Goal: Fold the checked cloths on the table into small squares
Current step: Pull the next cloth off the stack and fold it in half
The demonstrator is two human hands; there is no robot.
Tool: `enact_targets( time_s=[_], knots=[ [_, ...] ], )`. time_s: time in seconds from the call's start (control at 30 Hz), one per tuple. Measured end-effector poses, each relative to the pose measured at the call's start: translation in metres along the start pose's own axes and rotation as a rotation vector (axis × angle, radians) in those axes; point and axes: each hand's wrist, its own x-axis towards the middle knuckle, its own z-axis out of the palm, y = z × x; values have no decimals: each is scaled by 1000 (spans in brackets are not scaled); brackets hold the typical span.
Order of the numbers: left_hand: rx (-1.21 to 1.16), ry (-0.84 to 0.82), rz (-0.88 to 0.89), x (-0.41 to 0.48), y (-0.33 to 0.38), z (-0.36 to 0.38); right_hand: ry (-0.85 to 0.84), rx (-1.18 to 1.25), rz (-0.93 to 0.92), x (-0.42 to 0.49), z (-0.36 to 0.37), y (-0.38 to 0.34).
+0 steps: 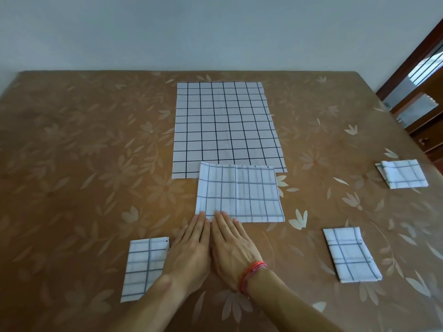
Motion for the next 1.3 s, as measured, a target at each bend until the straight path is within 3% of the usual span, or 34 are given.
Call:
enact_targets(
  time_s=[0.53, 0.73, 0.93, 1.3],
  knots=[
    [21, -72, -25, 0, 6, -9, -84, 20, 259, -60, -10, 86],
    [20, -28, -4, 2, 3, -1, -106, 58, 315, -60, -18, 89],
    [36, -14, 1, 1, 2, 0, 165, 434, 509, -36, -33, 90],
    [83, 12, -43, 2, 1, 3, 150, 758, 964, 24, -76, 112]
  ],
)
